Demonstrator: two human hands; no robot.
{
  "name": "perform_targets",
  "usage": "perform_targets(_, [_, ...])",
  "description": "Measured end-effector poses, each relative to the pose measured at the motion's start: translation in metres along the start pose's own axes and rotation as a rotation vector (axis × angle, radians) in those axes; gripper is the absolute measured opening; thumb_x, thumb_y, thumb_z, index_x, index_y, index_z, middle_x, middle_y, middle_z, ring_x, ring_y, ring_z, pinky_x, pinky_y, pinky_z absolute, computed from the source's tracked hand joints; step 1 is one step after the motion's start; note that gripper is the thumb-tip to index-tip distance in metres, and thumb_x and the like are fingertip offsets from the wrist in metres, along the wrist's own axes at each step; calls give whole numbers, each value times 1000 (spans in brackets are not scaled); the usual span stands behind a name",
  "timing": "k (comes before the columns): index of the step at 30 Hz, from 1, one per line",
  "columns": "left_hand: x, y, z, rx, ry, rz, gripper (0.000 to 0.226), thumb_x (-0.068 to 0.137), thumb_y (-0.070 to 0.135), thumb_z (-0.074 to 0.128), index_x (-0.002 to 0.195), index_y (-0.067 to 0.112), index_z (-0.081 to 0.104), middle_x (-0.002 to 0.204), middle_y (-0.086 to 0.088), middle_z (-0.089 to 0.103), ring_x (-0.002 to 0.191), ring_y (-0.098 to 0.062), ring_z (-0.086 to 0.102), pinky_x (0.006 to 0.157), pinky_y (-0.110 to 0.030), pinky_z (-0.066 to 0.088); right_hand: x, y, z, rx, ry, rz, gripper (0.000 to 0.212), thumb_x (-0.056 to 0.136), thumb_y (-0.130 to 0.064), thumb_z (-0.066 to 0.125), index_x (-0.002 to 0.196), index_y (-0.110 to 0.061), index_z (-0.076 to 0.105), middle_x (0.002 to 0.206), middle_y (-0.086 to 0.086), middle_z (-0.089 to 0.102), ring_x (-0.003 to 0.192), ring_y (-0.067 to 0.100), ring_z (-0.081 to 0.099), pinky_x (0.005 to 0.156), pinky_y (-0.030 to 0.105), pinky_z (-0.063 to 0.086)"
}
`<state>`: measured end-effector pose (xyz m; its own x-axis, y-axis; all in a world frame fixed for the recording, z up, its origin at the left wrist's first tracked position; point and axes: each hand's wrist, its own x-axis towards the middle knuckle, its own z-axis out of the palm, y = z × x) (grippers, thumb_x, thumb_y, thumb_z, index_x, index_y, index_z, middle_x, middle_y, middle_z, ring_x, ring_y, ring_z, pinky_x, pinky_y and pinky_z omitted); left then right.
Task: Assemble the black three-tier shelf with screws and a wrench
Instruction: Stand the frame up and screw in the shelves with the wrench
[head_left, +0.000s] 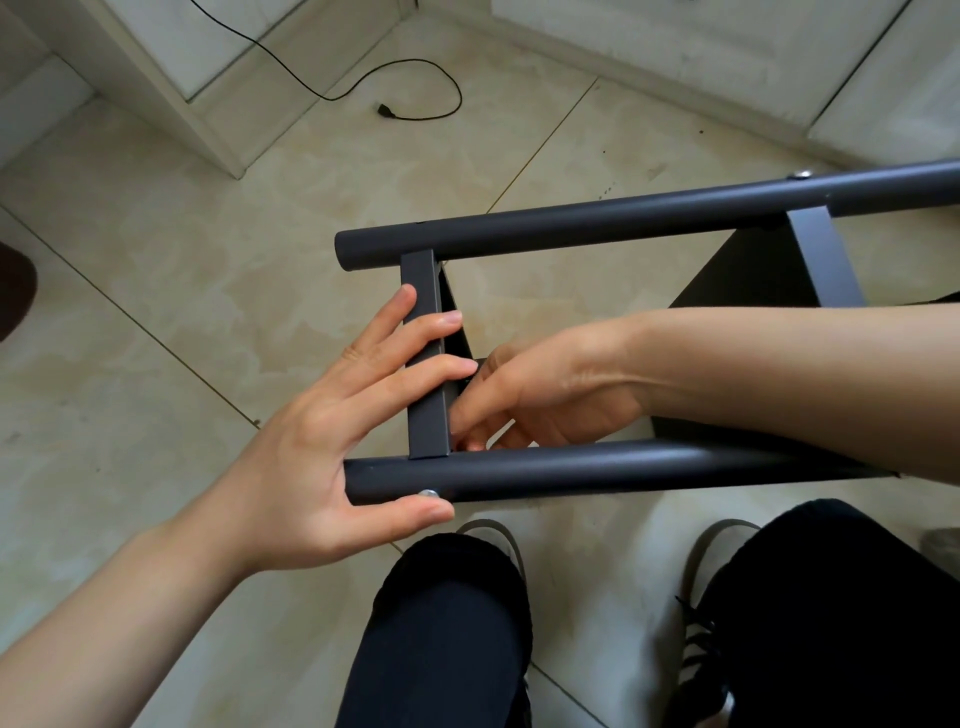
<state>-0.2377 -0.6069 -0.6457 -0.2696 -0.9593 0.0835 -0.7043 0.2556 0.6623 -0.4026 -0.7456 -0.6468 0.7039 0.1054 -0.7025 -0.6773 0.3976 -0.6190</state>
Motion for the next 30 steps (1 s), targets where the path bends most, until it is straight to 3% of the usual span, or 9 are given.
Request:
perform_targets(6, [-1, 0, 1, 0, 11, 0, 67, 90, 57, 61, 146, 23, 43, 163, 2, 30, 156, -26, 10, 123, -27, 19, -2, -3, -4, 1, -38, 32, 18, 94, -15, 59, 78, -12, 67, 69, 1, 59, 69, 15, 57, 63, 25, 53])
perform_targets(11, [0, 0, 1, 2, 7, 4, 68, 90, 55, 63, 145, 19, 45, 163, 0, 30, 156, -27, 10, 123, -29, 18, 2, -1, -1, 3, -11, 8, 13, 95, -14, 58, 88, -10, 68, 68, 2, 61, 67, 14, 59, 59, 22, 54])
perform_targets(16, [0, 0, 1, -4, 14, 2, 68, 90, 55, 63, 146, 22, 44, 163, 2, 30, 156, -26, 10, 123, -29, 19, -1, -1, -7, -8, -44, 6, 40, 94, -17, 60, 56, -19, 71, 70, 1, 60, 66, 12, 58, 61, 22, 54])
perform_targets(20, [0, 0, 1, -3, 13, 5, 68, 87, 50, 67, 145, 21, 46, 163, 0, 31, 156, -27, 10, 123, -30, 19, 4, 1, -1, -3, 8, -15, 25, 95, -11, 58, 72, -11, 68, 63, 2, 60, 61, 14, 59, 56, 21, 54])
perform_targets(27, [-1, 0, 1, -7, 15, -5, 68, 88, 51, 65, 146, 22, 44, 163, 2, 30, 156, -26, 10, 122, -26, 19, 1, -2, -3, -26, -5, 38, 17, 93, -16, 59, 78, -11, 66, 66, 0, 56, 66, 14, 55, 62, 24, 52])
perform_targets(30, [0, 0, 1, -4, 10, -1, 69, 89, 53, 64, 146, 18, 45, 163, 1, 30, 156, -27, 9, 123, -29, 19, 4, -1, 0, -30, 23, 3, 9, 95, -15, 58, 93, -9, 64, 65, 1, 56, 65, 14, 55, 58, 22, 54])
